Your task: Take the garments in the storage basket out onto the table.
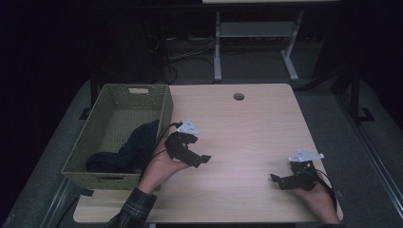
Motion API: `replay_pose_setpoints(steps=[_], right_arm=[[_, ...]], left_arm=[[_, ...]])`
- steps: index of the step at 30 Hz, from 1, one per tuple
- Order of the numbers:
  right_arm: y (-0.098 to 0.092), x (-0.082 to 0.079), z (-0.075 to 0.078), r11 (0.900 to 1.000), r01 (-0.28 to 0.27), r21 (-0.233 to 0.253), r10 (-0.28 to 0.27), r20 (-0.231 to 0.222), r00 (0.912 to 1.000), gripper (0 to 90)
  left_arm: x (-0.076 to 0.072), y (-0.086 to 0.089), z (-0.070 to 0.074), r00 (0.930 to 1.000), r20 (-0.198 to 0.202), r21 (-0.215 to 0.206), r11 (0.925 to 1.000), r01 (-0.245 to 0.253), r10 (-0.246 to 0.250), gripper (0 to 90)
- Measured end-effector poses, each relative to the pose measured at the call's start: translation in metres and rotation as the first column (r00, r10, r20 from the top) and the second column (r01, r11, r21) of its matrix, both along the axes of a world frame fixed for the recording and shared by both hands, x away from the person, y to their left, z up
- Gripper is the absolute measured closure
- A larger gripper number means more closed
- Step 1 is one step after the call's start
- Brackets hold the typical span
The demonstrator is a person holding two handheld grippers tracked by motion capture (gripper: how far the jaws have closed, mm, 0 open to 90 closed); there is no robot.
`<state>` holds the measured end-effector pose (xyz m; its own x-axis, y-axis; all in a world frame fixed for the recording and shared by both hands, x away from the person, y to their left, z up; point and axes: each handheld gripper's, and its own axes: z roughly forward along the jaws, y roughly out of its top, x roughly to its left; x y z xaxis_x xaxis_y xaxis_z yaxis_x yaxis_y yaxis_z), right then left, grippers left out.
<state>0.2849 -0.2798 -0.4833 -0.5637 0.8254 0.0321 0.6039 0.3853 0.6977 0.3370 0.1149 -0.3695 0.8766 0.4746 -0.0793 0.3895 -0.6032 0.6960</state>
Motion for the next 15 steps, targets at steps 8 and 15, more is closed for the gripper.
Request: replay_pose_setpoints(steps=[8, 15], right_arm=[[0.0, 0.0, 0.0, 1.0, 0.001, 0.0, -0.001, 0.001, 1.0, 0.0], [0.0, 0.0, 0.0, 1.0, 0.0, -0.002, 0.0, 0.004, 1.0, 0.0]], left_arm=[[0.008, 0.004, 0.011, 0.9999, -0.01, -0.023, 0.9997, -0.011, 0.011, 14.3], [0.011, 0.012, 0.018, 0.9999, -0.015, -0.013, 0.9999, -0.008, 0.008, 14.4]])
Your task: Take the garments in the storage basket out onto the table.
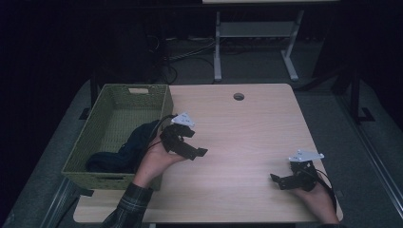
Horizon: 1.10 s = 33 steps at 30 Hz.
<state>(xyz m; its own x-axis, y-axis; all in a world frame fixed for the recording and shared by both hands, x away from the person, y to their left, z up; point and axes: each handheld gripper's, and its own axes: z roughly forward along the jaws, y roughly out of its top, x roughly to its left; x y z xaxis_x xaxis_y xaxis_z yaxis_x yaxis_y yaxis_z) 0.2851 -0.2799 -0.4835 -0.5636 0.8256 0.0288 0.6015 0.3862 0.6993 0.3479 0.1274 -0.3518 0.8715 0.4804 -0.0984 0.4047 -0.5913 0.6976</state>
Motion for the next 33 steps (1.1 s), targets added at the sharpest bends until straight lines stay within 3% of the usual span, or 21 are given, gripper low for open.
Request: replay_pose_setpoints(steps=[22, 33], right_arm=[[0.0, 0.0, 0.0, 1.0, -0.001, 0.001, 0.001, -0.001, 1.0, 0.0], [0.0, 0.0, 0.0, 1.0, -0.001, 0.002, 0.001, -0.001, 1.0, 0.0]], left_arm=[[0.006, 0.031, 0.025, 0.9979, 0.036, 0.046, 0.9974, -0.055, 0.053, 14.4], [0.006, 0.06, 0.036, 0.9933, 0.049, 0.062, 0.9923, -0.108, 0.105, 14.3]])
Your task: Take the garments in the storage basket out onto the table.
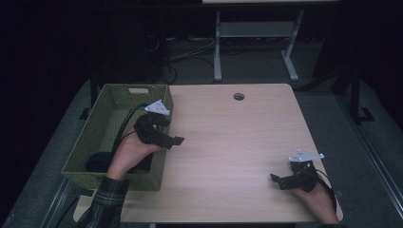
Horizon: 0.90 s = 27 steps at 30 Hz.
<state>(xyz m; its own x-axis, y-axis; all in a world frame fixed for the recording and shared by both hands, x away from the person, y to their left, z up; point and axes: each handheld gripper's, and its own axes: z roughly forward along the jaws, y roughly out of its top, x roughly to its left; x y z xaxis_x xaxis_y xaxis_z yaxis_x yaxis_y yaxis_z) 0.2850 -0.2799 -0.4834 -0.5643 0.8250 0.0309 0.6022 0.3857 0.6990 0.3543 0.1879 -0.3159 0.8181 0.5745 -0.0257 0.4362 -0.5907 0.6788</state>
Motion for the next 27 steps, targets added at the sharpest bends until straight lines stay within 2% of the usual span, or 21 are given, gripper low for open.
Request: replay_pose_setpoints(steps=[17, 27], right_arm=[[0.0, 0.0, 0.0, 1.0, -0.001, 0.0, 0.001, 0.001, 1.0, 0.0], [0.0, 0.0, 0.0, 1.0, 0.001, -0.001, -0.001, 0.001, 1.0, 0.0]], left_arm=[[-0.004, 0.036, 0.01, 0.9969, 0.014, 0.0, 0.997, -0.077, 0.077, 14.3], [-0.009, 0.059, 0.012, 0.9903, 0.016, 0.035, 0.9897, -0.139, 0.138, 14.3]])
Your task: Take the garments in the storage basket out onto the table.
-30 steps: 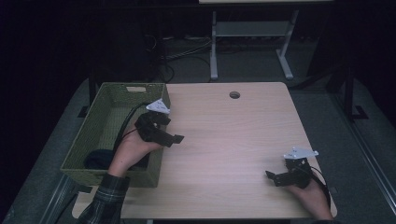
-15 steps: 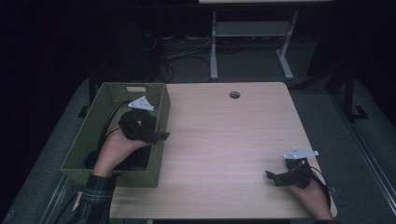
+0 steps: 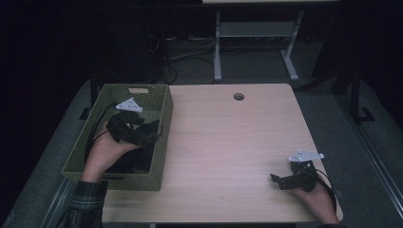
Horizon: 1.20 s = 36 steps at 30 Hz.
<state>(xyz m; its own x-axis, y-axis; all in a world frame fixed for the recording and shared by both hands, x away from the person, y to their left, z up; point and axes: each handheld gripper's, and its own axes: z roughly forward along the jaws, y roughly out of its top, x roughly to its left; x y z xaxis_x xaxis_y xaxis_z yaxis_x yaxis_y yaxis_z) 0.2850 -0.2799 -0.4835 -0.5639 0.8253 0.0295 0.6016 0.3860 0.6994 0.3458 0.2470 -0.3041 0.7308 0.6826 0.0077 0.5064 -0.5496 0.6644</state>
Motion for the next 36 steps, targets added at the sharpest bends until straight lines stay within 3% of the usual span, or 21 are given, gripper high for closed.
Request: replay_pose_setpoints(steps=[8, 20, 36], right_arm=[[0.0, 0.0, 0.0, 1.0, -0.001, 0.0, 0.001, 0.0, 1.0, 0.0], [0.0, 0.0, 0.0, 1.0, -0.001, 0.001, 0.001, -0.002, 1.0, 0.0], [0.0, 0.0, 0.0, 1.0, 0.0, -0.001, 0.0, 0.0, 1.0, 0.0]], left_arm=[[-0.005, 0.016, -0.002, 0.9996, -0.003, 0.041, 0.9988, -0.027, 0.027, 14.2], [-0.01, 0.036, -0.014, 0.9963, -0.037, 0.059, 0.9954, -0.075, 0.078, 14.1], [-0.004, 0.032, -0.041, 0.9929, -0.082, 0.125, 0.9892, -0.076, 0.086, 13.9]])
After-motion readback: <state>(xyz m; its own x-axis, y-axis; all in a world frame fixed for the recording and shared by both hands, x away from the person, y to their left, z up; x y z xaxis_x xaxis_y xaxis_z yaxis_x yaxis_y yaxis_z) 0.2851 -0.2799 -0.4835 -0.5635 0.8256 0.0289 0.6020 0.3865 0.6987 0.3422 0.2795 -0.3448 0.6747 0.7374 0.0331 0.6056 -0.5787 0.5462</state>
